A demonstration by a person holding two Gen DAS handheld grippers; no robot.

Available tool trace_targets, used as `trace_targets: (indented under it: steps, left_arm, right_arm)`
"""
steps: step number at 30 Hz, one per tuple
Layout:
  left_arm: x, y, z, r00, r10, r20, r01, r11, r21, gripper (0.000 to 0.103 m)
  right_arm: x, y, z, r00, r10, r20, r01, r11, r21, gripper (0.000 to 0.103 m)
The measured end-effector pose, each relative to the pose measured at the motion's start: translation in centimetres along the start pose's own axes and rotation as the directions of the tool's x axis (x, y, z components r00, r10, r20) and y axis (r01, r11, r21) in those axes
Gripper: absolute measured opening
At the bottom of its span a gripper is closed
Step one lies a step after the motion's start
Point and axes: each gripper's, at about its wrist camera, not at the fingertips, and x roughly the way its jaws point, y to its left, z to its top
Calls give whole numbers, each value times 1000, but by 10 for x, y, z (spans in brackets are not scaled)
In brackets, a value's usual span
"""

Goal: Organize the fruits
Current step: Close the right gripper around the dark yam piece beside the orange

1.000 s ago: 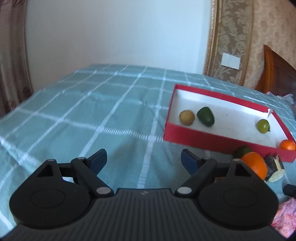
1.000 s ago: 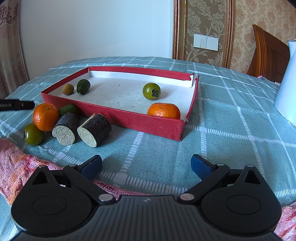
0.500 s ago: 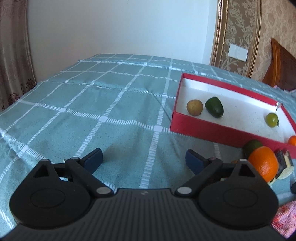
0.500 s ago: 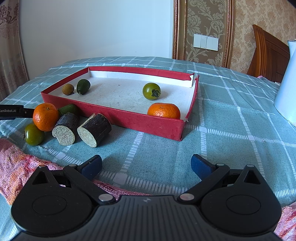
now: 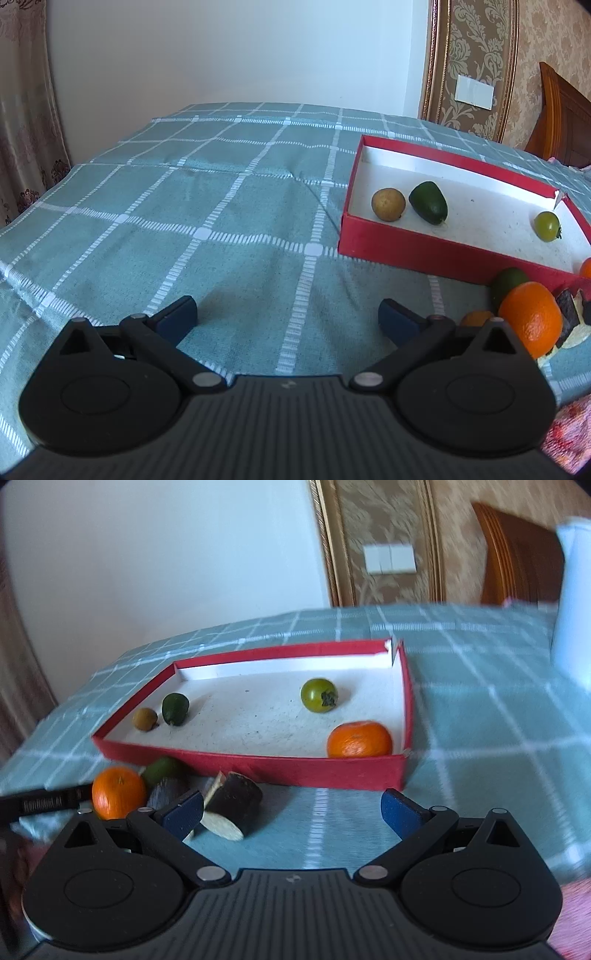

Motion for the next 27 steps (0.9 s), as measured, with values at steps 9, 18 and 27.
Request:
trace_targets:
  steps: [9, 18, 27]
  left_arm:
    - [0, 0, 0, 1000, -2, 1, 2, 1000, -2, 103]
    - [0, 0, 0, 1000, -3, 2, 3, 1000, -4, 103]
    - [-1, 1, 0, 1000, -9, 5, 9, 1000, -11, 103]
  right_arm:
    - [10, 3, 4, 999, 38, -37, -35, 997, 71, 103]
    - [13, 29, -2, 999, -2, -43, -2, 996, -91, 70]
    - [8, 32, -8, 999, 30, -26, -33, 989, -144, 32]
